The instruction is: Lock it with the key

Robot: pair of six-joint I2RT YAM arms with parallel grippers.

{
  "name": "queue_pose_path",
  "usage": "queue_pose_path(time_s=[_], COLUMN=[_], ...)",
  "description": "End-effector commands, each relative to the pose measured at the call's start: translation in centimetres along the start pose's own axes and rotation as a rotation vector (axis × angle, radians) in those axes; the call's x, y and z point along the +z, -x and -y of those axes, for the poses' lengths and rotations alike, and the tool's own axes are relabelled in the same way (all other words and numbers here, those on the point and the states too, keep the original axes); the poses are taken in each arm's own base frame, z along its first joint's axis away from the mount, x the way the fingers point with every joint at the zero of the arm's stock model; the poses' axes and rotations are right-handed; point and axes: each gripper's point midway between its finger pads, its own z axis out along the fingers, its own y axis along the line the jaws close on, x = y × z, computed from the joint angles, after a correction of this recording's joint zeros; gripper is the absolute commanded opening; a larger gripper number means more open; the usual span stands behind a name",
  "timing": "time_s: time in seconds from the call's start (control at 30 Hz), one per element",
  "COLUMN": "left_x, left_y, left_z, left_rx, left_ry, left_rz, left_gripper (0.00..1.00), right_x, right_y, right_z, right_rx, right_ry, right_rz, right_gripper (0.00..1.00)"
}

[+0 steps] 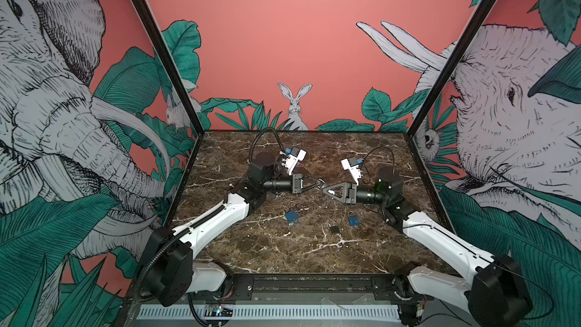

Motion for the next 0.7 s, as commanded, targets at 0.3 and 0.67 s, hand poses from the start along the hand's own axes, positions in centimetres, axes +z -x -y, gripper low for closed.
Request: queue_pose_path(time_s=[0.3, 0.67], left_x=[-0.9, -2.5], left_y=[2.3, 3.2], left_z=[1.4, 1.7], left_rx=[0.062, 0.074], left_ry=[0.014, 0.049], left_rz=[0.117, 0.164], left_gripper=[0.00, 0.00], right_x=[0.1, -2.6], right_y=[1.6, 1.9], right_z=[-1.4, -2.2], right_rx=[-0.055, -0.119], right_ry=[0.022, -0.030], right_rz=[0.058, 0.134], right_gripper=[0.46, 0.54])
